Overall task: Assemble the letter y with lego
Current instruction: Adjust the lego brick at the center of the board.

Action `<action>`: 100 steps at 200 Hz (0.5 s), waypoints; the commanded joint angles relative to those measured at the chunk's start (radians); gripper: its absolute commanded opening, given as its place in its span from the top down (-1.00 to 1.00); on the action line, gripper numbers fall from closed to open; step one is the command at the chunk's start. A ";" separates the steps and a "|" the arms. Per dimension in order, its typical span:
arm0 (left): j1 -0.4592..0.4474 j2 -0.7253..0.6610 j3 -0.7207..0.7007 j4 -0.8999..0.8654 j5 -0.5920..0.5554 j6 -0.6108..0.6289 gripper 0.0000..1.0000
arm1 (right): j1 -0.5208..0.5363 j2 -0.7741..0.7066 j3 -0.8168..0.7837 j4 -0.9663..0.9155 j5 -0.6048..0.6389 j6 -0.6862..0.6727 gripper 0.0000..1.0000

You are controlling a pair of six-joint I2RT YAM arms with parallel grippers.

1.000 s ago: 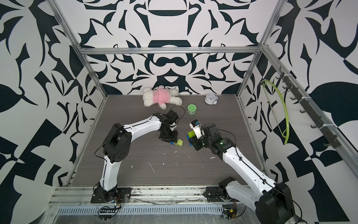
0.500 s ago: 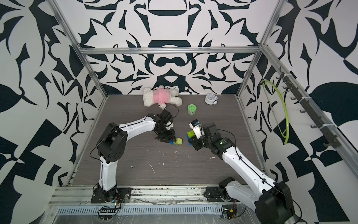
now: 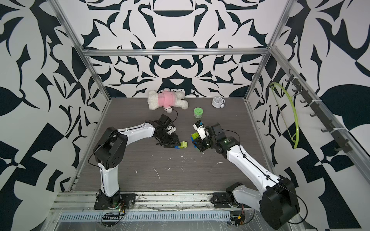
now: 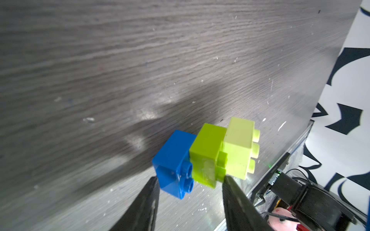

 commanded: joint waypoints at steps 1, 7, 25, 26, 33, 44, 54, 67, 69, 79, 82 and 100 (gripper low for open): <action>0.022 0.034 -0.078 -0.008 -0.069 -0.008 -0.05 | -0.003 0.017 0.062 -0.002 -0.023 -0.025 0.83; 0.026 0.032 -0.086 0.004 -0.061 -0.008 -0.05 | -0.003 0.022 0.071 -0.006 -0.024 -0.029 0.83; 0.036 0.034 -0.111 0.036 -0.041 -0.011 -0.05 | -0.004 0.038 0.092 -0.016 -0.031 -0.039 0.84; 0.036 0.034 -0.112 0.038 -0.042 -0.011 -0.05 | -0.004 0.039 0.093 -0.015 -0.032 -0.040 0.84; 0.038 0.034 -0.121 0.048 -0.037 -0.013 -0.04 | -0.003 0.045 0.099 -0.019 -0.035 -0.041 0.84; 0.042 0.036 -0.131 0.063 -0.027 -0.014 -0.04 | -0.003 0.055 0.108 -0.021 -0.040 -0.043 0.84; 0.043 0.037 -0.140 0.073 -0.025 -0.014 -0.03 | -0.004 0.066 0.116 -0.023 -0.045 -0.043 0.84; 0.046 0.037 -0.153 0.084 -0.021 -0.014 -0.03 | -0.004 0.082 0.126 -0.025 -0.053 -0.043 0.85; 0.047 0.038 -0.154 0.085 -0.019 -0.013 -0.03 | -0.003 0.085 0.127 -0.026 -0.055 -0.043 0.85; 0.051 0.038 -0.162 0.089 -0.019 -0.011 -0.03 | -0.004 0.099 0.136 -0.027 -0.059 -0.043 0.85; 0.052 0.038 -0.163 0.090 -0.019 -0.011 -0.03 | -0.003 0.104 0.138 -0.030 -0.060 -0.044 0.85; 0.058 0.036 -0.173 0.092 -0.019 -0.003 -0.03 | -0.002 0.126 0.156 -0.034 -0.068 -0.046 0.86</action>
